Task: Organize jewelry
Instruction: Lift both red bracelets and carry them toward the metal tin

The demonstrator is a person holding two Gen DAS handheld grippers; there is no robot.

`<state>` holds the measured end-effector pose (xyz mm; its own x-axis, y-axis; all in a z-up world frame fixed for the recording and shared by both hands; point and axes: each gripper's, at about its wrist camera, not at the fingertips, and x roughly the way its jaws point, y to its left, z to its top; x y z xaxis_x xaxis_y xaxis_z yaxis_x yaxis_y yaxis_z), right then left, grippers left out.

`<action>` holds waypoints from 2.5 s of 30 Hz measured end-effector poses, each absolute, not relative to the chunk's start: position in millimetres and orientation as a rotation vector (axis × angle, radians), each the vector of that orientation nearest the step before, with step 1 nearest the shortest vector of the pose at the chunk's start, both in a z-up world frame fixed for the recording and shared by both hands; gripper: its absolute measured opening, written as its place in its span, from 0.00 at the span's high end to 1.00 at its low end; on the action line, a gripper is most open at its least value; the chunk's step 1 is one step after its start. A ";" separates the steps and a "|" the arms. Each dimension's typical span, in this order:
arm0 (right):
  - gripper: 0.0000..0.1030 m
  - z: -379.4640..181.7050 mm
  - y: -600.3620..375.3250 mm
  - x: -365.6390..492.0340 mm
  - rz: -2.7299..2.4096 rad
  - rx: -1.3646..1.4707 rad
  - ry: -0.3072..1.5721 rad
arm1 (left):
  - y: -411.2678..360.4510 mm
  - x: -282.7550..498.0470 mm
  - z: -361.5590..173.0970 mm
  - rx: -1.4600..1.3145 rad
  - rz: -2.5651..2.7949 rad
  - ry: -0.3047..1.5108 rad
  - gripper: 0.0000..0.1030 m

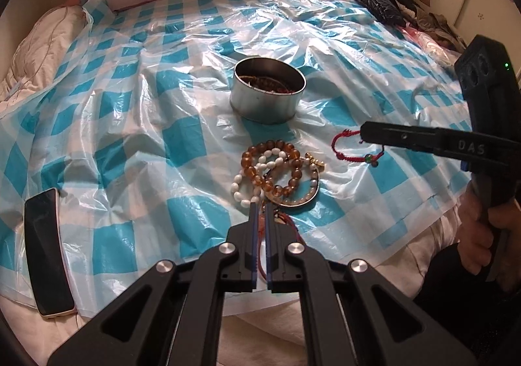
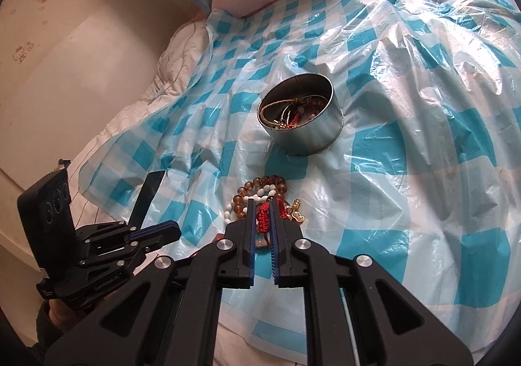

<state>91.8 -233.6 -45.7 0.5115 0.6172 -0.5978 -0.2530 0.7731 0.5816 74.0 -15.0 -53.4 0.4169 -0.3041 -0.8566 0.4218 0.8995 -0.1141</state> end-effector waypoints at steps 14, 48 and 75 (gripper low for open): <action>0.93 -56.2 -230.2 96.6 0.531 0.450 0.942 | -32.1 80.8 -91.2 0.376 -0.397 1.164 0.80; 0.93 29.6 -250.1 60.4 0.465 0.444 0.450 | -46.4 92.0 14.9 -0.063 -0.309 0.592 0.96; 0.93 17.9 -251.7 125.1 0.413 0.512 0.491 | -49.8 138.2 8.8 -0.141 -0.276 0.533 0.96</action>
